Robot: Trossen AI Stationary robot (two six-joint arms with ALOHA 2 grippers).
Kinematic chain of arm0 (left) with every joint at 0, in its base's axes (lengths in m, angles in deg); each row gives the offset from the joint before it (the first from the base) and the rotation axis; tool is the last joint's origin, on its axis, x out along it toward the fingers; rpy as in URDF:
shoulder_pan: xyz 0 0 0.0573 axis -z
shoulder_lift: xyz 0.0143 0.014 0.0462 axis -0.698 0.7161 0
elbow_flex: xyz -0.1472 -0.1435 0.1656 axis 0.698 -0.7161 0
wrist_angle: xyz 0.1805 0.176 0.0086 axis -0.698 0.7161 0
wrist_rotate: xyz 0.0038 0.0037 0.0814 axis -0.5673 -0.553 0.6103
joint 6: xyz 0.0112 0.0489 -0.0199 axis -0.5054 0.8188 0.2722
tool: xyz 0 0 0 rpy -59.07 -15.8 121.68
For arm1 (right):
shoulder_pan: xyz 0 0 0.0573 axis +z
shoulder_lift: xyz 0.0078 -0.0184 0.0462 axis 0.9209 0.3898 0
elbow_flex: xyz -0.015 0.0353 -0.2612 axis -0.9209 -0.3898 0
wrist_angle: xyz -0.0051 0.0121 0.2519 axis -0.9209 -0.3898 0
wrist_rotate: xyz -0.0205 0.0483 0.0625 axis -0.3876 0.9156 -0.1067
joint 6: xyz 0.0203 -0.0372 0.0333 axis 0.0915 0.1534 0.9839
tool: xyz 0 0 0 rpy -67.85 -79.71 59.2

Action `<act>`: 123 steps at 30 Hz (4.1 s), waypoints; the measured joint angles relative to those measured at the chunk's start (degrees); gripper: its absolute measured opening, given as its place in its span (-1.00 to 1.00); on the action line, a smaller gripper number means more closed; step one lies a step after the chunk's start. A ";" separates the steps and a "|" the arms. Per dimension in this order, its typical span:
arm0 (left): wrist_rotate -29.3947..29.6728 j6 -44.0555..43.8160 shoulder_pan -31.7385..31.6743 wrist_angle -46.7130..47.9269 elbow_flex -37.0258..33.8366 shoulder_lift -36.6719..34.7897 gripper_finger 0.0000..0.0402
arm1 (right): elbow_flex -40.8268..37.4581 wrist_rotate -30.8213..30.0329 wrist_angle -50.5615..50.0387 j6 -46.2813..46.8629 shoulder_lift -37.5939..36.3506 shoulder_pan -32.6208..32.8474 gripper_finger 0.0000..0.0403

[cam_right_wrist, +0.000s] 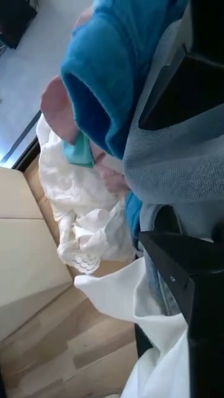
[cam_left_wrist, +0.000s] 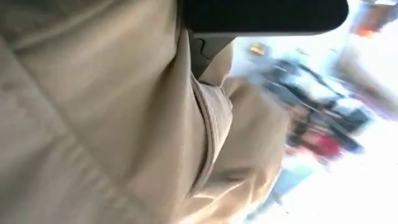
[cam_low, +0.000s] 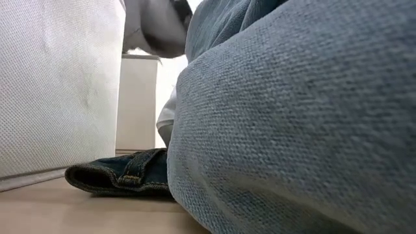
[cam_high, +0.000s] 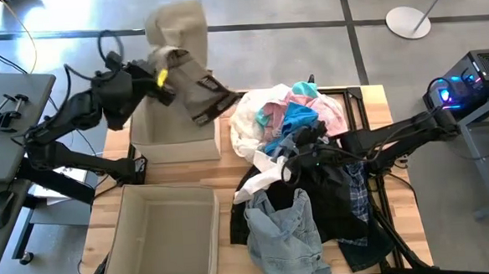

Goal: Sort clothes
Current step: Put the brown shorts into the top brown laundry organizer, then put the blue underwear into the top brown laundry organizer

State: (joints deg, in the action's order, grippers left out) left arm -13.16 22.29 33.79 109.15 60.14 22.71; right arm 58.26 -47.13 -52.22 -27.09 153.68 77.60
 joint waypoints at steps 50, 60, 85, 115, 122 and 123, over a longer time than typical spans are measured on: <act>-41.22 -10.77 -29.35 19.98 -4.84 17.38 -0.49 | -0.21 -1.31 6.77 -2.19 0.87 0.00 0.35; -38.67 -12.29 -31.43 15.06 -12.05 28.49 -0.96 | -0.21 -1.29 6.75 -2.15 0.87 0.00 0.35; -48.96 -13.01 -31.43 12.17 -6.03 26.14 -1.00 | -0.21 -1.31 6.86 -2.15 0.87 0.00 0.35; -44.01 -10.23 -7.63 -0.23 -6.16 4.78 -1.00 | 10.77 -15.55 -9.24 3.03 -6.73 2.48 0.35; -44.87 -11.23 5.14 -20.52 -23.12 -3.04 -1.00 | 12.02 1.86 -21.70 2.35 -6.74 -10.06 0.25; -44.97 -11.05 6.41 -22.84 -24.87 -3.56 -1.00 | 11.56 4.76 -20.68 -3.34 -6.45 -11.82 0.23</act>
State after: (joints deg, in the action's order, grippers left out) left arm -58.13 11.24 40.20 86.31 35.27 19.15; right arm 69.82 -42.38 -72.90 -30.43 147.23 65.79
